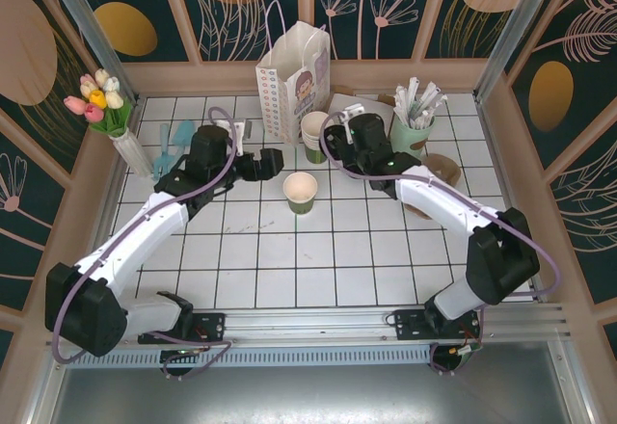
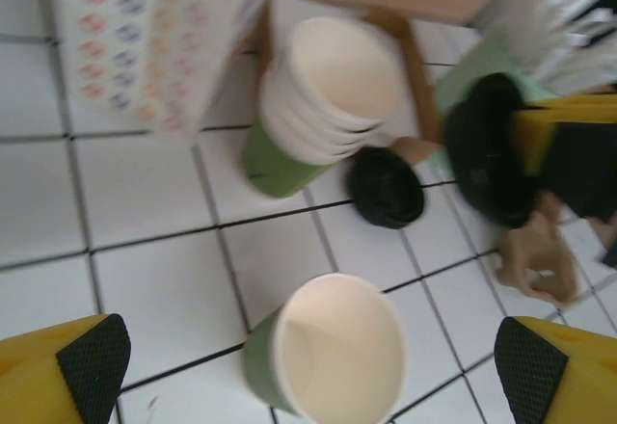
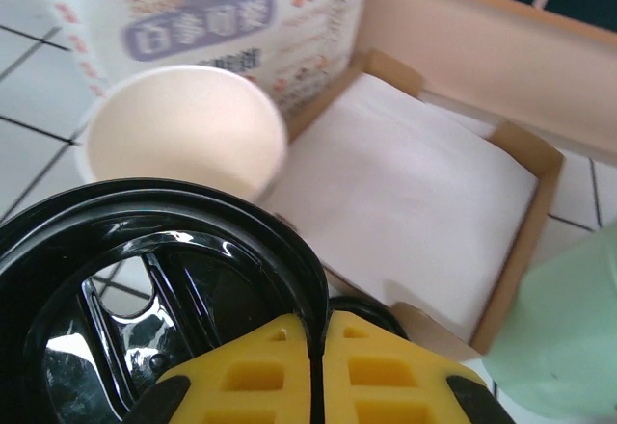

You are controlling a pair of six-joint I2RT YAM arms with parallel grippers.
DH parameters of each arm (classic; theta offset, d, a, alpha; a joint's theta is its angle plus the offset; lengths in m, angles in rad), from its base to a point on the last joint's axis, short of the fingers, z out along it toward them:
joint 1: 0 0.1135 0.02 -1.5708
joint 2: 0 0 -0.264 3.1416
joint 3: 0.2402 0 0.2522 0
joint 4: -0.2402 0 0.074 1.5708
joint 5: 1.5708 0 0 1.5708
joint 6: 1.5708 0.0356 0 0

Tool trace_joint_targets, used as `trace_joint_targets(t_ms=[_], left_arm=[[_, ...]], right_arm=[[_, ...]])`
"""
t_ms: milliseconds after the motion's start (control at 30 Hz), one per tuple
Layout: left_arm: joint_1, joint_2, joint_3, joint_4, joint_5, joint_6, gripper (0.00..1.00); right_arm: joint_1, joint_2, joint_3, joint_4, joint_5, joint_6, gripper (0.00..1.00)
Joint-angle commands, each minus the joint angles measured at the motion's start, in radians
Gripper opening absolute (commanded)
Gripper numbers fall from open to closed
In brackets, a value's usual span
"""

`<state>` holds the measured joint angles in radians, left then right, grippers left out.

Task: Pack the takeout coffee

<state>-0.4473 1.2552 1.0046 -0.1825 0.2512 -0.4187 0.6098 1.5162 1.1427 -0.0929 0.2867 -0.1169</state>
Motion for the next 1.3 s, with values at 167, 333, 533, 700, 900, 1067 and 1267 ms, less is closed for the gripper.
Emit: trace_joint_targets(t_ms=[167, 333, 533, 700, 900, 1067, 1267], left_arm=[[-0.005, 0.059, 0.152, -0.072, 0.186, 0.176, 0.93], [-0.005, 0.121, 0.242, -0.137, 0.14, 0.226, 0.85], [-0.006, 0.226, 0.365, -0.264, 0.08, 0.281, 0.8], [-0.005, 0.212, 0.334, -0.204, 0.191, 0.306, 0.74], [-0.006, 0.19, 0.318, -0.189, 0.106, 0.329, 0.61], [-0.006, 0.205, 0.316, -0.215, 0.019, 0.342, 0.5], [-0.006, 0.217, 0.303, -0.19, 0.062, 0.33, 0.38]], right_arm=[[0.081, -0.002, 0.079, 0.05, -0.021, -0.165, 0.08], [0.108, 0.012, 0.116, 0.043, -0.042, -0.209, 0.08], [0.165, 0.071, 0.204, -0.005, 0.014, -0.25, 0.08], [0.195, 0.105, 0.246, -0.023, 0.025, -0.259, 0.08], [0.215, 0.127, 0.276, -0.046, 0.037, -0.283, 0.08], [0.22, 0.13, 0.292, -0.057, 0.029, -0.287, 0.08], [0.231, 0.133, 0.307, -0.074, 0.008, -0.3, 0.08]])
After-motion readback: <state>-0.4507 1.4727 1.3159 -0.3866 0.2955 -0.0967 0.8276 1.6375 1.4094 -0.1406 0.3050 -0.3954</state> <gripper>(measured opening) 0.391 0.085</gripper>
